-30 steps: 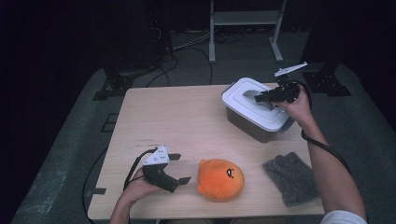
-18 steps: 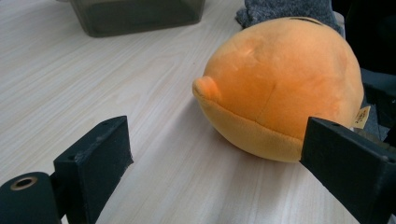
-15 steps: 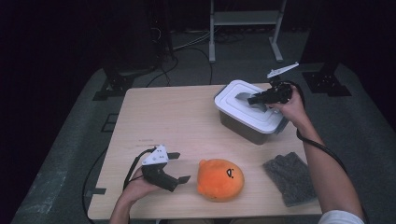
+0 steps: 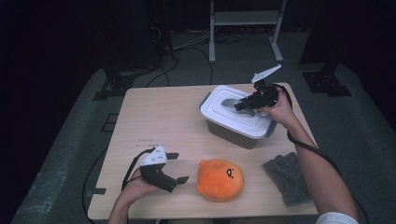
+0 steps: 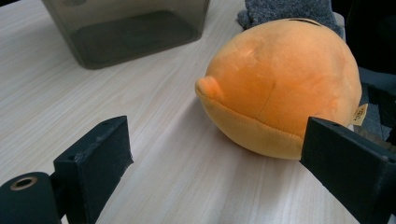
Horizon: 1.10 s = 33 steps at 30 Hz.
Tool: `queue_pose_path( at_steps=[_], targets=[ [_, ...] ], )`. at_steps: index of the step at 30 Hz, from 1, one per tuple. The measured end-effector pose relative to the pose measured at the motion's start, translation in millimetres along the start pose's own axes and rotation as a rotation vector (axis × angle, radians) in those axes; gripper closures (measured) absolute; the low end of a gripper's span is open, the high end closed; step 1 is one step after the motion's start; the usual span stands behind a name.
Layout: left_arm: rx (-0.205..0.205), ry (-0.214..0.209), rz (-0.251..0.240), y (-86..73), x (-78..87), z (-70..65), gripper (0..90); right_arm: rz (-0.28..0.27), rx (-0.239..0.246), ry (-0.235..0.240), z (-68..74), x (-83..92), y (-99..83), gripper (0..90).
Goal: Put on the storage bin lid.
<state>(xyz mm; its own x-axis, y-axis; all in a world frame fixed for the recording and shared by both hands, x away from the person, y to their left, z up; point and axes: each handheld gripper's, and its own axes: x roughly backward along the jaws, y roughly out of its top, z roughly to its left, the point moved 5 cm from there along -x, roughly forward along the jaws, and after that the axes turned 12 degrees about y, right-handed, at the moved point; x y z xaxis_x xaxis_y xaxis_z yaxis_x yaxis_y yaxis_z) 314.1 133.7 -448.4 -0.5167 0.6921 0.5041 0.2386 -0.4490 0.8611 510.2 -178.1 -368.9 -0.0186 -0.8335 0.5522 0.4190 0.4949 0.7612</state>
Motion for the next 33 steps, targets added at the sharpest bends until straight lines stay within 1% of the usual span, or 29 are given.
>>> queue_pose_path(
  at_steps=[3, 4, 5, 10, 13, 17, 19, 21, 26, 33],
  targets=[
    [0.001, 0.001, -0.002, -0.5, 0.9, -0.1, 7.8, 0.014, 0.015, 0.021, 5.3, -7.3, 3.2, 67.4],
    [0.001, 0.001, -0.002, -0.5, 0.9, -0.1, 7.8, 0.014, 0.015, 0.021, 5.3, -7.3, 3.2, 67.4],
    [0.001, 0.001, -0.003, -0.6, 1.5, -0.3, 7.9, 0.025, 0.027, 0.038, 8.9, -12.8, 5.7, 67.3],
    [-0.003, -0.001, -0.004, -0.9, 2.6, -0.5, 7.8, 0.039, 0.035, 0.061, 14.5, -21.5, 9.9, 67.3],
    [0.002, -0.002, -0.004, -1.5, 2.6, -0.9, 7.8, 0.045, 0.044, 0.068, 17.9, -26.4, 12.2, 67.3],
    [-0.004, 0.0, 0.002, -2.1, 3.4, -0.9, 7.8, 0.05, 0.053, 0.082, 22.4, -33.1, 15.2, 67.3],
    [-0.004, 0.002, -0.002, -2.0, 4.4, -0.6, 7.8, 0.055, 0.066, 0.088, 24.0, -36.1, 16.5, 67.3],
    [-0.003, 0.004, -0.004, -1.9, 5.1, -0.7, 7.8, 0.06, 0.066, 0.095, 26.5, -39.2, 18.0, 67.3],
    [-0.004, 0.003, -0.001, -2.6, 5.7, -1.8, 7.8, 0.073, 0.086, 0.115, 31.0, -47.0, 21.6, 67.2],
    [-0.002, 0.001, 0.0, -3.2, 5.8, -1.7, 7.8, 0.079, 0.088, 0.133, 34.5, -54.2, 25.2, 67.2]
  ],
)
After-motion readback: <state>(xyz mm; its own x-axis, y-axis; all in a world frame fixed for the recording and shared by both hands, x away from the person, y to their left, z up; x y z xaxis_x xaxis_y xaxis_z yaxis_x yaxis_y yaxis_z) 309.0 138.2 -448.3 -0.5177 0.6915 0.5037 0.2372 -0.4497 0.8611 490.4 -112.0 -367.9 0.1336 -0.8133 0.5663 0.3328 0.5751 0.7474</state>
